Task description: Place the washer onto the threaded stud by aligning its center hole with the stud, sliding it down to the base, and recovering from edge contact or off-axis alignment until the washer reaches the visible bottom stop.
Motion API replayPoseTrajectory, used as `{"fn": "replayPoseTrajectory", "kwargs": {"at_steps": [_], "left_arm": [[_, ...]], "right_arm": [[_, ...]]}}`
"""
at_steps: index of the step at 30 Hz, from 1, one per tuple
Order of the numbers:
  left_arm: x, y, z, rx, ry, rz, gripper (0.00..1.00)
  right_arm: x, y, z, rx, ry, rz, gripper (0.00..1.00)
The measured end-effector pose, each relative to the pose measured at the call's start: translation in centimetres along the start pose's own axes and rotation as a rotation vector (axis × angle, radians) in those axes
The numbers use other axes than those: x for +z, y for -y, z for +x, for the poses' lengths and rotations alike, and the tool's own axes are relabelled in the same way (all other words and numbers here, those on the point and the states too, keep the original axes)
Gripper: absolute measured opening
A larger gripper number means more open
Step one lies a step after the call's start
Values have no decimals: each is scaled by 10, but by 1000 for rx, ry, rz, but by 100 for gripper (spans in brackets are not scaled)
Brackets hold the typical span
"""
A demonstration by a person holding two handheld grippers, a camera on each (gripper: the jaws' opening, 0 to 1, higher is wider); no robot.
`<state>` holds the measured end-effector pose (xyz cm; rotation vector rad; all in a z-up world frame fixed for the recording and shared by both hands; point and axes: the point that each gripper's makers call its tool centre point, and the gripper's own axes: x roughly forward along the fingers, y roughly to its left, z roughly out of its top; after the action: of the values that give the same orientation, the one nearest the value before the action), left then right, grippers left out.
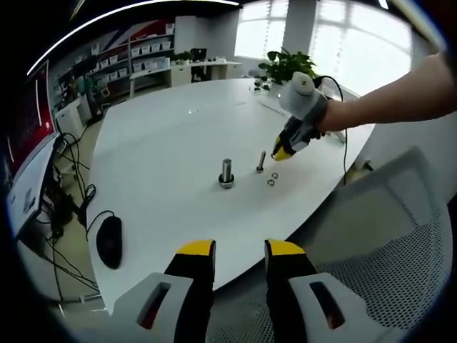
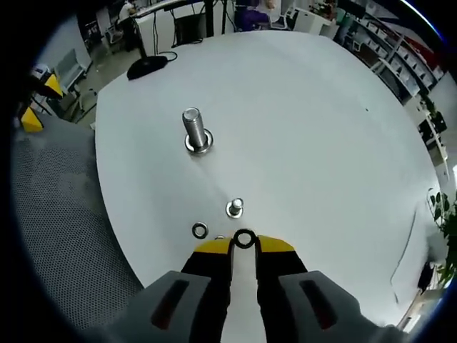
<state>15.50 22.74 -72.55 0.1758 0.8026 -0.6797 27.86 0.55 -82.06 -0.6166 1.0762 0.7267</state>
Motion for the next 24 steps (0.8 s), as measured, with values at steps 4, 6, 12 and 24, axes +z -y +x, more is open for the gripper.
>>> {"fn": "replayPoseTrajectory", "kwargs": {"at_steps": [4,6,12,24], "left_arm": [[-1,1,0,-1,-5,10,25],[-1,1,0,-1,-5,10,25],[0,2,0,-6,-4,9,25],[-1,1,0,-6,-2,7,25]], "right_arm": [[4,4,-6,-10,4,-29,14],[8,6,-9,-11,16,-28,14],[19,5,-15,-8,40,-57,14],[30,-6,-12,19,59,-110,14]]}}
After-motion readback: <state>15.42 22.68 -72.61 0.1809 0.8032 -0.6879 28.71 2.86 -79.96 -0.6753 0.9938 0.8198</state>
